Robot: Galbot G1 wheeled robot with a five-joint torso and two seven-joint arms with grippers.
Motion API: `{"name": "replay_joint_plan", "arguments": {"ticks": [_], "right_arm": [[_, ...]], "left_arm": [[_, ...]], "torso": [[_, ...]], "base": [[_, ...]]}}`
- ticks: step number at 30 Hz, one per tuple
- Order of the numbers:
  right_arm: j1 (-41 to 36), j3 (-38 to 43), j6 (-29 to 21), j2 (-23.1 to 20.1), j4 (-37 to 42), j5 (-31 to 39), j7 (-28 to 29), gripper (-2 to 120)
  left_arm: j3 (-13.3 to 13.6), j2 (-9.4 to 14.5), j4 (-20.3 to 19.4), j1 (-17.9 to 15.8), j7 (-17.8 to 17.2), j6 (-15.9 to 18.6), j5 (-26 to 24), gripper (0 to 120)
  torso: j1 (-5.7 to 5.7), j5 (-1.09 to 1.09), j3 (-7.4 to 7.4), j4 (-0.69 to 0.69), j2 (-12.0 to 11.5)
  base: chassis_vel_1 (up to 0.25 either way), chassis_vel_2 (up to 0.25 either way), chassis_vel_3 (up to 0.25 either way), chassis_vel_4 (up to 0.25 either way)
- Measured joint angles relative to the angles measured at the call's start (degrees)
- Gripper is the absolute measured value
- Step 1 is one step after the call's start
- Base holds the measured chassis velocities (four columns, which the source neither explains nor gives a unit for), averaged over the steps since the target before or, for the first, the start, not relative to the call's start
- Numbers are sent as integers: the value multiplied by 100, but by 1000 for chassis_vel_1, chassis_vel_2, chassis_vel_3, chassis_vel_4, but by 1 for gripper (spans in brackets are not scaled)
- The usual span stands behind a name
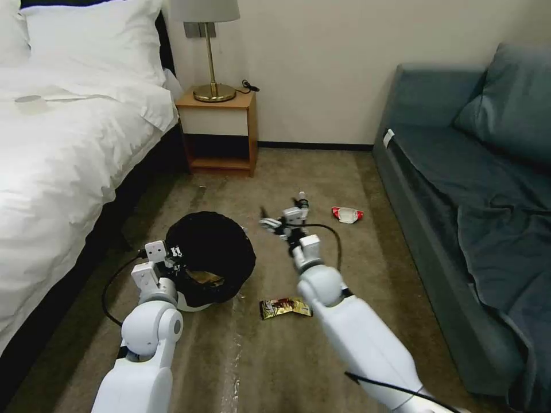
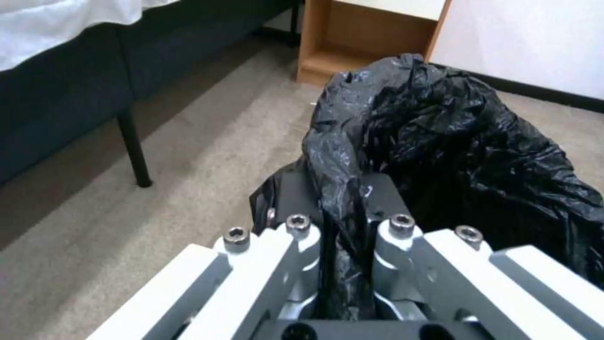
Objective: Pick up the trash bin, then pick up the garbage on the floor and place it into the trash bin.
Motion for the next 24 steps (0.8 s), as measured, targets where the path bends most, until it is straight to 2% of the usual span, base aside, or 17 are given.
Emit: {"name": "replay_joint_plan", "arguments": {"ticks": [3, 5, 16, 18, 19, 21, 24], "right_arm": [[-41, 12, 66, -57, -101, -14, -192, 100], [-163, -1, 343, -182, -373, -82, -762, 100], [-182, -328, 399, -410, -804, -210, -1594, 100], [-80, -594, 599, -537, -1072, -271, -1976, 100], [-80, -594, 599, -537, -1072, -271, -1976, 100], [132, -949, 866, -596, -1424, -311, -2447, 100], [366, -1199, 993, -577, -1724, -456, -2732, 100]], "left_arm": [[0, 4, 1, -4, 0, 0, -4, 5], [13, -6, 42, -33, 0, 0, -16, 5], [62, -7, 101, -56, -4, 1, -14, 5], [57, -10, 100, -54, -4, 2, -14, 5], [57, -10, 100, -54, -4, 2, -14, 5], [51, -42, 119, -44, -1, 0, -5, 5], [58, -82, 130, -35, 1, -4, 17, 5]], "torso": [[0, 0, 0, 0, 0], [0, 0, 0, -1, 0], [0, -1, 0, 0, 0], [0, -1, 0, 0, 0], [0, -1, 0, 0, 0], [0, -1, -1, 0, 0], [0, -1, 0, 0, 0]], "base": [[0, 0, 0, 0], [0, 0, 0, 0], [0, 0, 0, 0], [0, 0, 0, 0], [0, 0, 0, 0], [0, 0, 0, 0], [0, 0, 0, 0]]}}
